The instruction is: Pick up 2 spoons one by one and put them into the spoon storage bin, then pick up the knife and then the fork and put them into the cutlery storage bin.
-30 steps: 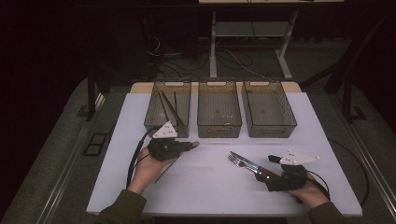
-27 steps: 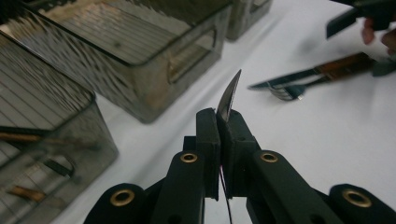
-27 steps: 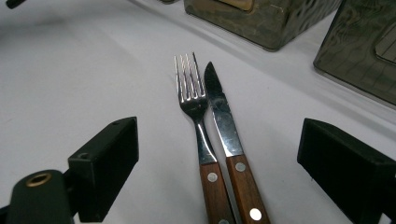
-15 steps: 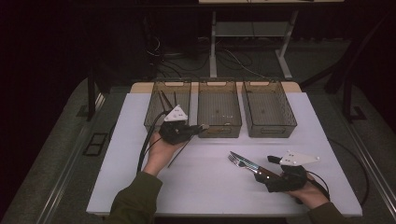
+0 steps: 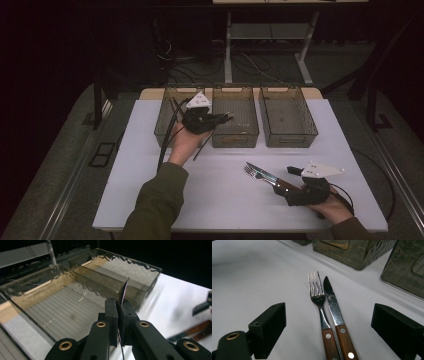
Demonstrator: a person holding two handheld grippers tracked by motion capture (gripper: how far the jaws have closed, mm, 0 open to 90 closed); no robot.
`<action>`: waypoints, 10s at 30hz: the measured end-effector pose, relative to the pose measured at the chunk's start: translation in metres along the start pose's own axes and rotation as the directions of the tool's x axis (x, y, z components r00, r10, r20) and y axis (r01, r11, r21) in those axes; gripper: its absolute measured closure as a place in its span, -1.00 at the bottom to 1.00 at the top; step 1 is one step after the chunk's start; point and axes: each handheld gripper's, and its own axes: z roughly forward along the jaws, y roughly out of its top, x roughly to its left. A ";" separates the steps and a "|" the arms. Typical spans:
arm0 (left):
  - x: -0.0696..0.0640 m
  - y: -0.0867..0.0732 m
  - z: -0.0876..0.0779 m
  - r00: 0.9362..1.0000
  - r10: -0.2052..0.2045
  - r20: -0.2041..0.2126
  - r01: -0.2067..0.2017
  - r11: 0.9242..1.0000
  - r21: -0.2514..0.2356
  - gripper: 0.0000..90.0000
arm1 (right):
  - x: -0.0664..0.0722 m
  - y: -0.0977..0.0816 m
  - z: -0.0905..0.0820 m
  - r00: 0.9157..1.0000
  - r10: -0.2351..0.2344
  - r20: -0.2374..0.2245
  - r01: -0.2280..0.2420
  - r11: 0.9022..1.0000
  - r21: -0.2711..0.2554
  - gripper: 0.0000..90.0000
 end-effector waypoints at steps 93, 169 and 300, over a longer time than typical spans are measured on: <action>-0.005 0.014 0.027 0.999 0.032 0.033 -0.035 0.995 0.093 -0.39 | -0.004 -0.001 0.002 1.000 0.003 -0.006 -0.003 1.000 0.005 -0.73; -0.053 -0.156 -0.099 0.999 -0.010 0.047 0.007 0.997 0.076 -1.00 | -0.016 0.022 -0.007 0.999 -0.028 -0.020 0.030 0.989 0.144 -0.61; -0.055 -0.156 -0.092 0.997 -0.023 0.080 0.016 0.996 0.088 -0.95 | -0.034 0.022 0.020 0.992 -0.109 -0.069 0.124 0.956 0.266 0.71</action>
